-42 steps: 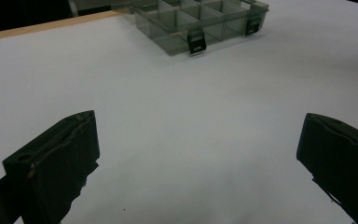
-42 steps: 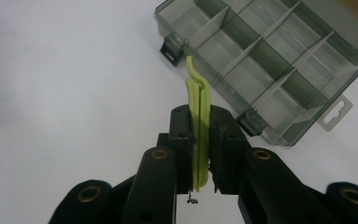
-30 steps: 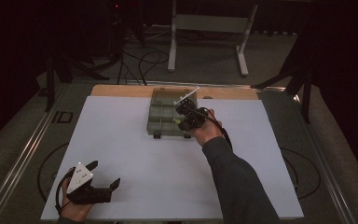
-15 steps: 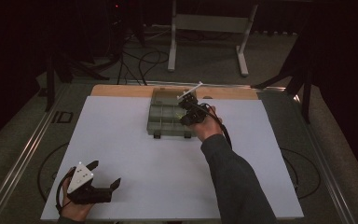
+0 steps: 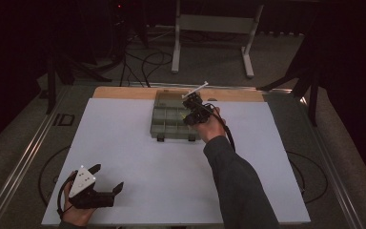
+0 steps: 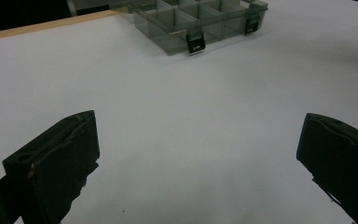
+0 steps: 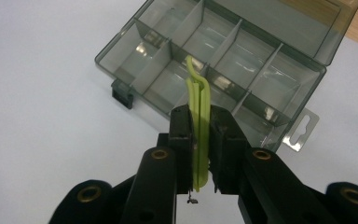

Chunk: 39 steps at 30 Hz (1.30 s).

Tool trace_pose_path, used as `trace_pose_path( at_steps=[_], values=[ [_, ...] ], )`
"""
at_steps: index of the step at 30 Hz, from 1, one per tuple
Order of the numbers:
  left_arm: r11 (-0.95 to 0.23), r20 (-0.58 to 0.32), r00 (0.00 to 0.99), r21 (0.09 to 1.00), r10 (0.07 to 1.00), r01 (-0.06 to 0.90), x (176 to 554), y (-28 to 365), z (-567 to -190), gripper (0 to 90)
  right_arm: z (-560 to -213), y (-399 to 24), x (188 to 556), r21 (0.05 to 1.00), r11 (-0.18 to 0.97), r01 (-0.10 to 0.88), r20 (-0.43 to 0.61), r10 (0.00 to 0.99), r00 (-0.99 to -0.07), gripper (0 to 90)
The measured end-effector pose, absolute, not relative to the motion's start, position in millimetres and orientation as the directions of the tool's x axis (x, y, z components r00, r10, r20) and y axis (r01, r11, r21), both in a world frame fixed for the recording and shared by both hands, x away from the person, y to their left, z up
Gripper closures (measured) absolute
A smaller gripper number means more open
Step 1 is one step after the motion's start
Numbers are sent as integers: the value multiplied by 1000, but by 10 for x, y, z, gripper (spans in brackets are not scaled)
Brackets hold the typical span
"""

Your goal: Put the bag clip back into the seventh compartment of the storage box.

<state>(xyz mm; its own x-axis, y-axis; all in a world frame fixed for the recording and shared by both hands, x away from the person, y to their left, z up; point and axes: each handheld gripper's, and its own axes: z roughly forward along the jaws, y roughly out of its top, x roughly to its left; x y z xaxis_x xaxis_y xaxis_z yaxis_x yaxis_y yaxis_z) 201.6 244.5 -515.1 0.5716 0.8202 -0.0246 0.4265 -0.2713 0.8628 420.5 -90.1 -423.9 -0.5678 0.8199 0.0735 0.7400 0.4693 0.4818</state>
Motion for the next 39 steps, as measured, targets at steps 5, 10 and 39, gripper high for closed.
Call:
trace_pose_path(
  at_steps=[5,10,39],
  values=[
    [-273,-24,571,862,820,428,2020,2443,-5153,0,-4257,-910,4250,484,455,747,77,828,-555,798],
    [-272,-25,571,862,820,427,2021,2442,-5152,0,-4286,-914,4290,489,455,745,74,829,-555,799],
    [-271,-27,574,863,819,427,2019,2452,-5152,0,-4508,-847,4454,470,436,767,84,844,-531,798]
  ],
)
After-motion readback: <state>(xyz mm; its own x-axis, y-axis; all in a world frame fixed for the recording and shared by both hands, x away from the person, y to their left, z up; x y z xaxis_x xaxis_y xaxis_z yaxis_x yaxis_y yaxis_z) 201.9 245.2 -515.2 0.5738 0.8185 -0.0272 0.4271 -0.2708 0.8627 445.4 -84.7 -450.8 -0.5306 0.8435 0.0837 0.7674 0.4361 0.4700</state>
